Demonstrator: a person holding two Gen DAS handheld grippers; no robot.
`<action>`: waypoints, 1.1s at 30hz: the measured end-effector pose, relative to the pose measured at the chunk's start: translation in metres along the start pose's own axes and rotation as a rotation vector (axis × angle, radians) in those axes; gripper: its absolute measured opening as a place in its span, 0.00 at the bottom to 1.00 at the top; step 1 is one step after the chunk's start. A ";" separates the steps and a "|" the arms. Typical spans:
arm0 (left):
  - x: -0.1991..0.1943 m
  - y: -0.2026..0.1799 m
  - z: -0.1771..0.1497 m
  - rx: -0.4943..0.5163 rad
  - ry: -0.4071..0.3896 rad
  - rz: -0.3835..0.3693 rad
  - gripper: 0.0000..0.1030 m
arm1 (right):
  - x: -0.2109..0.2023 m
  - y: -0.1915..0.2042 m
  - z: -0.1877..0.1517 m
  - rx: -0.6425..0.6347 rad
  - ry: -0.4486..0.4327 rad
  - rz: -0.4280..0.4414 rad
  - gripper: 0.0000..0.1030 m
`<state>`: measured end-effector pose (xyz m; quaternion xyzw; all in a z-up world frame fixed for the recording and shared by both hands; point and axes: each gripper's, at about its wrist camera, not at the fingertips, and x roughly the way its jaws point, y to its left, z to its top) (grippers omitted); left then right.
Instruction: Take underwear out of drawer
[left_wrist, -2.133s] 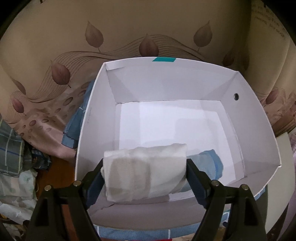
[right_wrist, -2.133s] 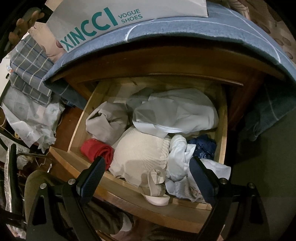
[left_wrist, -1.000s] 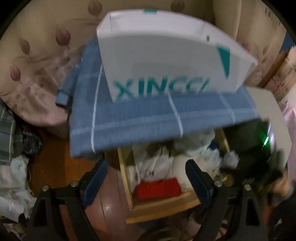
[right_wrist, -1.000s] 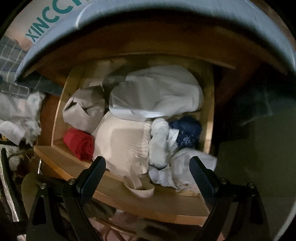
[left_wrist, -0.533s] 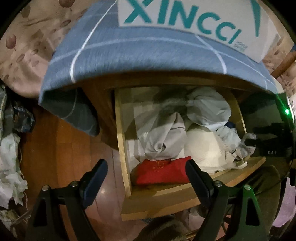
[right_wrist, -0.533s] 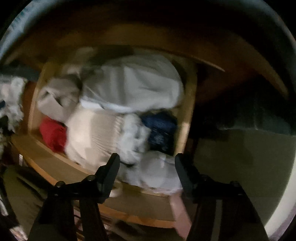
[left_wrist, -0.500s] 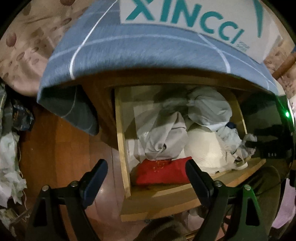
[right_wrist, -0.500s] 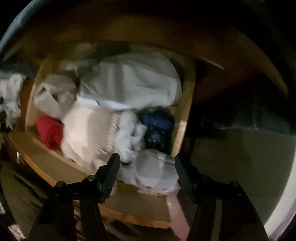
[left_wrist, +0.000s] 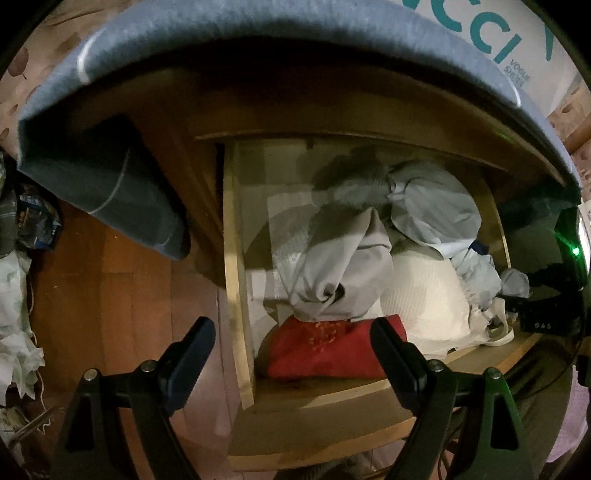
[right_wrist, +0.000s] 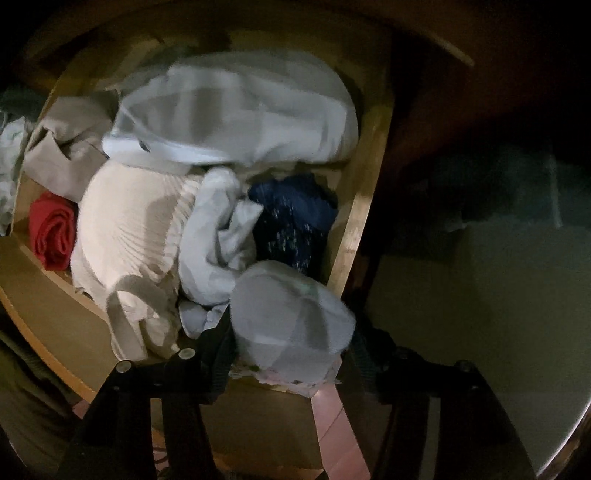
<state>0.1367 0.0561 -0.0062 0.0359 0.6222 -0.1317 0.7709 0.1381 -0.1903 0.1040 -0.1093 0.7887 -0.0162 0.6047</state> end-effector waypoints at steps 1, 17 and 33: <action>0.001 0.000 0.000 -0.003 -0.001 -0.001 0.85 | -0.001 -0.001 0.000 0.002 -0.008 0.002 0.53; 0.009 -0.027 0.003 0.118 -0.065 0.028 0.85 | -0.031 0.035 -0.034 0.001 -0.136 -0.006 0.26; 0.066 -0.052 0.022 0.185 0.037 0.047 0.85 | -0.050 0.017 -0.032 0.029 -0.224 0.154 0.24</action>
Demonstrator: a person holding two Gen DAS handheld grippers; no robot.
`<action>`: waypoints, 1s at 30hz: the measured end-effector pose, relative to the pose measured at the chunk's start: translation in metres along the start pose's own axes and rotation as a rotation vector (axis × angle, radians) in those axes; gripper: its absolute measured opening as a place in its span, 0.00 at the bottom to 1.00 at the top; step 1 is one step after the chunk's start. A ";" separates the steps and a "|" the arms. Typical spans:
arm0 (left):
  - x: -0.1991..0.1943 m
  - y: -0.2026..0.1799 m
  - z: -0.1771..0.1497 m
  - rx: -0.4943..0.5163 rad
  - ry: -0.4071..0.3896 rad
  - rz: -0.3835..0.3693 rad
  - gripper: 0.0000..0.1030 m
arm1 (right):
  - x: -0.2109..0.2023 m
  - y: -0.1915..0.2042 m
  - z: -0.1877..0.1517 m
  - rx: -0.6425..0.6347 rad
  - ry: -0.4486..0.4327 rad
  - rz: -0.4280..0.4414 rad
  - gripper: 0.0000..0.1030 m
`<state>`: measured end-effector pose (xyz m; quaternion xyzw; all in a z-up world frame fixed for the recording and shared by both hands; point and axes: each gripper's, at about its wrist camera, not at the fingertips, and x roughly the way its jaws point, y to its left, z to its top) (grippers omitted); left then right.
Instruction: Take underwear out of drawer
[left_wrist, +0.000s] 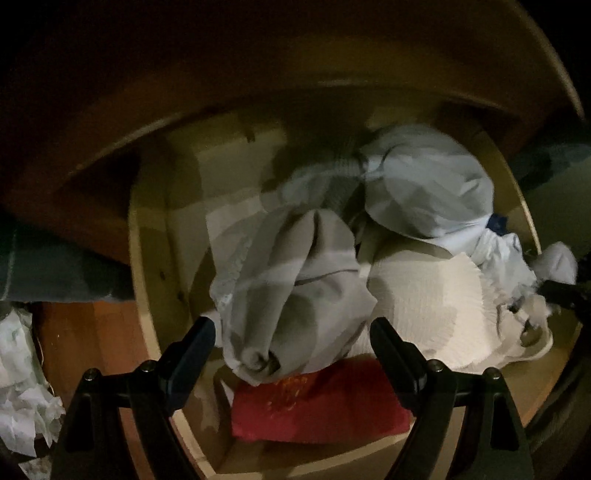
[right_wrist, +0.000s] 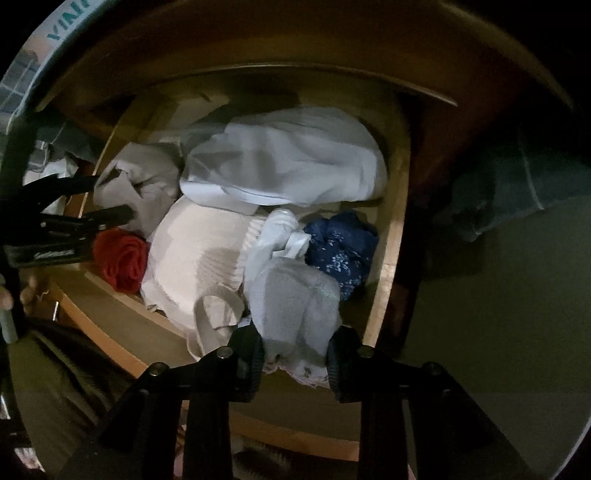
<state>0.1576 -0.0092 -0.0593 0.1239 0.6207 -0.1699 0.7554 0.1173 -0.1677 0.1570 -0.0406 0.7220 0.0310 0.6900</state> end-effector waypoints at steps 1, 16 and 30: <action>0.005 0.001 0.002 -0.005 0.018 -0.006 0.85 | 0.005 -0.001 0.002 -0.005 -0.007 0.008 0.24; 0.024 0.003 0.006 -0.013 0.118 0.061 0.21 | 0.031 -0.004 0.014 -0.001 0.068 0.112 0.30; -0.012 0.018 -0.010 -0.057 0.045 0.022 0.16 | 0.049 -0.001 0.018 0.002 0.155 0.068 0.31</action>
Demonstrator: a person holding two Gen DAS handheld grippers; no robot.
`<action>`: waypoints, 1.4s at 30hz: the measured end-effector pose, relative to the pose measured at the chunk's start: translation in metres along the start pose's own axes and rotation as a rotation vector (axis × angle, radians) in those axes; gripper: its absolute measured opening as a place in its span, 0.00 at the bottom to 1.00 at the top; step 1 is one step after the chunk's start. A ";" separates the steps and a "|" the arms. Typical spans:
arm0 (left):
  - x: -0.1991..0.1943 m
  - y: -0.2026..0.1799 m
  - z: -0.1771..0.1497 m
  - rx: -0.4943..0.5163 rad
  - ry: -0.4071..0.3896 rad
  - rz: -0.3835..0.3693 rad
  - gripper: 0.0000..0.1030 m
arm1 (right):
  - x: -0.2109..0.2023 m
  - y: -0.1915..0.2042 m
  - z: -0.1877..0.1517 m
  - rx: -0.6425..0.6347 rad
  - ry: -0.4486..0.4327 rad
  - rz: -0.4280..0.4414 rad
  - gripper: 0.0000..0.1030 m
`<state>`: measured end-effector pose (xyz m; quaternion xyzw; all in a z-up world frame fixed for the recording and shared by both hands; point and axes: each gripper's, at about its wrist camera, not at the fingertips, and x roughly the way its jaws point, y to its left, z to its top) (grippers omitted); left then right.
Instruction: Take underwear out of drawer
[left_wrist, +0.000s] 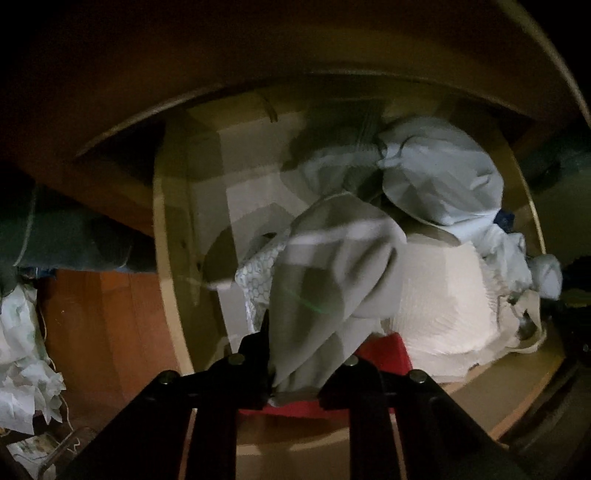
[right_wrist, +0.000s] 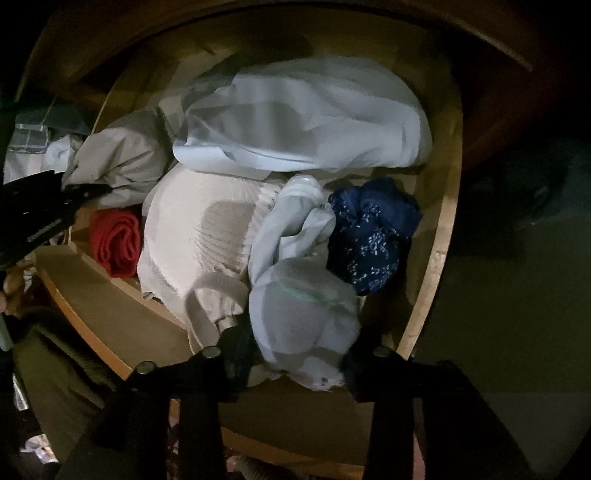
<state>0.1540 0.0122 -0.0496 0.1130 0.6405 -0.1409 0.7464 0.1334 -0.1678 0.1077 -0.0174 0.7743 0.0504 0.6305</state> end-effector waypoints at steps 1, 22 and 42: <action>-0.004 0.000 -0.002 0.000 -0.005 -0.003 0.16 | -0.004 0.002 -0.002 0.003 -0.029 -0.009 0.29; -0.139 -0.023 -0.019 0.025 -0.182 -0.079 0.15 | -0.044 -0.013 -0.016 0.085 -0.259 0.013 0.26; -0.359 -0.003 0.027 0.000 -0.596 -0.032 0.14 | -0.042 -0.013 -0.016 0.080 -0.258 0.019 0.26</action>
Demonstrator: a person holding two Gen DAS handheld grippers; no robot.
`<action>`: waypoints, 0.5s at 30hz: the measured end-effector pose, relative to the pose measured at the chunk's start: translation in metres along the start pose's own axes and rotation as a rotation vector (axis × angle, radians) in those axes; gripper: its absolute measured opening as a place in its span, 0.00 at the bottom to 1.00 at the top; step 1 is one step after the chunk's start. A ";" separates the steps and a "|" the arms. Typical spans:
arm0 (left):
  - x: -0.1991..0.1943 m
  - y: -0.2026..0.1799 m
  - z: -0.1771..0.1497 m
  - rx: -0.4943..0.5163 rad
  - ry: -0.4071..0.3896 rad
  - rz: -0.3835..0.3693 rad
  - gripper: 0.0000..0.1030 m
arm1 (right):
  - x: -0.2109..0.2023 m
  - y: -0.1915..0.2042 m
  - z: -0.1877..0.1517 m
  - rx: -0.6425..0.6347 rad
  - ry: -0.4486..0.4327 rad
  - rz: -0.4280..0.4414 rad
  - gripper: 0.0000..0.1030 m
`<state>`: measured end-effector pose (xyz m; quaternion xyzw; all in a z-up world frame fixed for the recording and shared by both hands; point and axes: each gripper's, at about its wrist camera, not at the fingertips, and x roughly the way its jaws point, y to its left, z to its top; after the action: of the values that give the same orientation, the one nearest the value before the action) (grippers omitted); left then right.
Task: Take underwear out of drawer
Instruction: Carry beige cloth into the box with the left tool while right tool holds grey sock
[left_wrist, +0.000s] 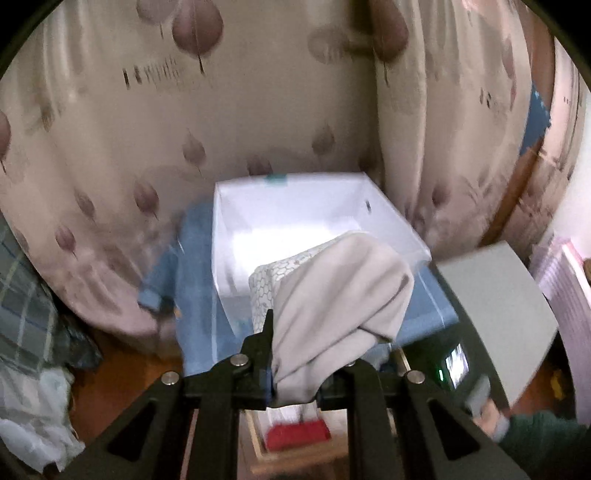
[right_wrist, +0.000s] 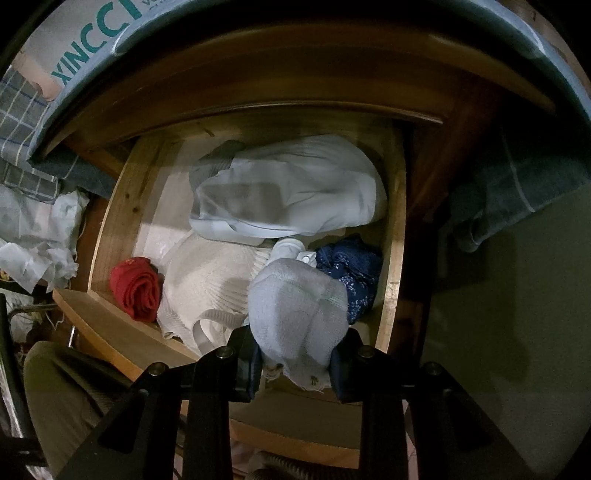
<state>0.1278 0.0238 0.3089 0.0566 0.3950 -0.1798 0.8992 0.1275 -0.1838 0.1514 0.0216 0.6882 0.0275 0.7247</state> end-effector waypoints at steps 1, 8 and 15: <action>0.000 0.001 0.010 0.002 -0.018 0.000 0.14 | 0.000 -0.001 0.000 0.003 0.001 0.004 0.26; 0.047 0.007 0.040 0.011 -0.041 0.092 0.14 | -0.001 -0.004 -0.001 0.023 -0.004 0.029 0.26; 0.108 0.012 0.034 -0.008 -0.006 0.105 0.14 | 0.001 -0.006 0.000 0.040 0.005 0.064 0.26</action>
<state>0.2232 -0.0031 0.2527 0.0733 0.3895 -0.1308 0.9087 0.1279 -0.1893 0.1498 0.0578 0.6895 0.0370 0.7210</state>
